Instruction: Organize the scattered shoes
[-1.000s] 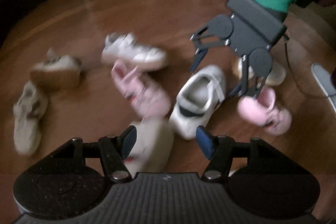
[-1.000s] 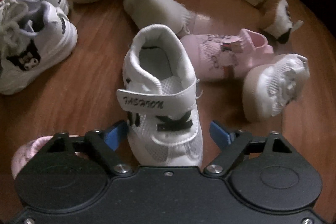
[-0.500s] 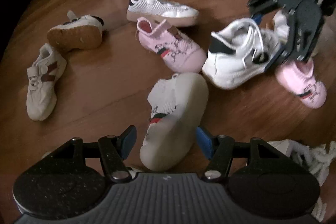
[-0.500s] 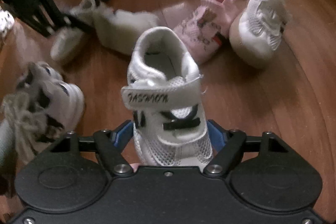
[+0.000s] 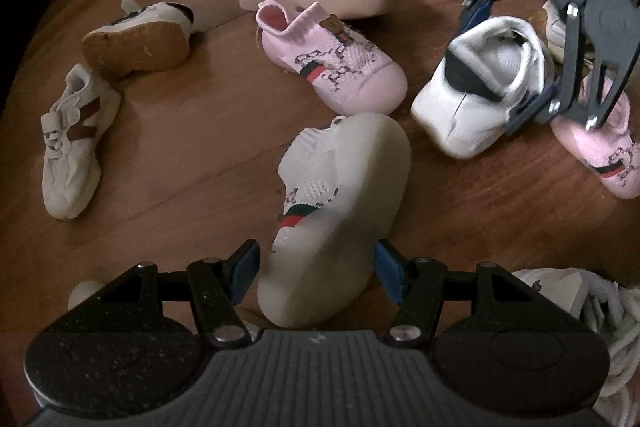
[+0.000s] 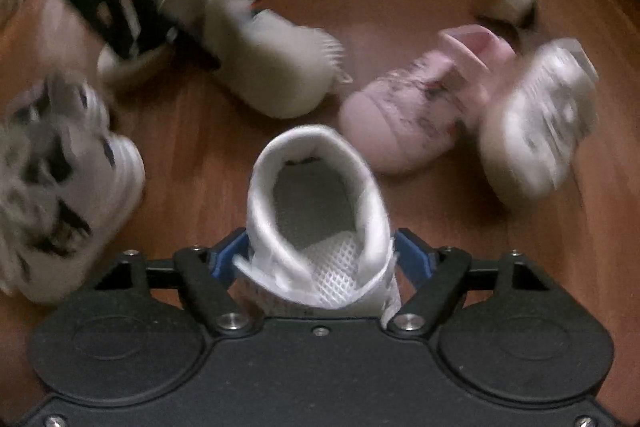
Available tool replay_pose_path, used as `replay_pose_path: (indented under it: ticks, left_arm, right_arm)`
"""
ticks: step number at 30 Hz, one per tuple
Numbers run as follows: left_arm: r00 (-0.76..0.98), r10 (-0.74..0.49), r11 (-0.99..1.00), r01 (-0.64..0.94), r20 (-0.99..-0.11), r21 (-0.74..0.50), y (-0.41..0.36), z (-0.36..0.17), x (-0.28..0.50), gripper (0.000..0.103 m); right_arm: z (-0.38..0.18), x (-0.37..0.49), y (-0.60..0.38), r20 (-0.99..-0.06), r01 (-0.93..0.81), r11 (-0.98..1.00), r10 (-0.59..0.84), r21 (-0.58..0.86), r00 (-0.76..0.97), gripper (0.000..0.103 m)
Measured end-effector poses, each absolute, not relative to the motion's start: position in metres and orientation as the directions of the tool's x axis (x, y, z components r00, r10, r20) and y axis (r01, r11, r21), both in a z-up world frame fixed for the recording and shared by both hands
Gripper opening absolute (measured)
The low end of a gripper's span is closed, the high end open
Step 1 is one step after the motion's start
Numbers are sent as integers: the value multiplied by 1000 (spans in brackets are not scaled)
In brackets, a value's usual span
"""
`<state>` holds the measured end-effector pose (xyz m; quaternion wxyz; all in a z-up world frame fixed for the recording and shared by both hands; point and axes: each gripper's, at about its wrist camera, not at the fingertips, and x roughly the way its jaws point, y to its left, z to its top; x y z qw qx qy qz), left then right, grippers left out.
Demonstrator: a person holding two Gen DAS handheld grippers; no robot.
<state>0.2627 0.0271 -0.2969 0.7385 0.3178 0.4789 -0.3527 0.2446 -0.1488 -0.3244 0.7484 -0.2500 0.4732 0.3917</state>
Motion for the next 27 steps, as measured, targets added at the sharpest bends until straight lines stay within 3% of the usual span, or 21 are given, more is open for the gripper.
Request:
replay_pose_path:
  ticks: [4, 12, 16, 20, 24, 25, 27]
  left_arm:
    - [298, -211, 550, 824, -931, 139, 28, -301, 263, 62]
    - [290, -201, 592, 797, -936, 120, 31, -298, 264, 62]
    - [287, -191, 621, 776, -939, 111, 29, -295, 265, 62]
    - [281, -200, 632, 769, -939, 95, 29, -290, 262, 62]
    - [284, -197, 630, 770, -938, 101, 28, -290, 261, 62]
    - [284, -196, 631, 769, -939, 101, 28, -290, 261, 62]
    - [282, -196, 634, 767, -939, 98, 27, -290, 262, 62]
  right_arm:
    - [-324, 258, -154, -887, -716, 697, 359, 47, 291, 60]
    - [-325, 319, -210, -854, -249, 922, 373, 297, 362, 62]
    - [-320, 315, -210, -854, -279, 912, 387, 300, 346, 75]
    - [-319, 299, -200, -879, -406, 888, 358, 216, 314, 78]
    - [-321, 288, -202, -886, -477, 868, 323, 137, 334, 78]
    - [-322, 287, -201, -886, -487, 866, 311, 116, 343, 69]
    - [-321, 291, -207, -885, -463, 875, 321, 140, 339, 68]
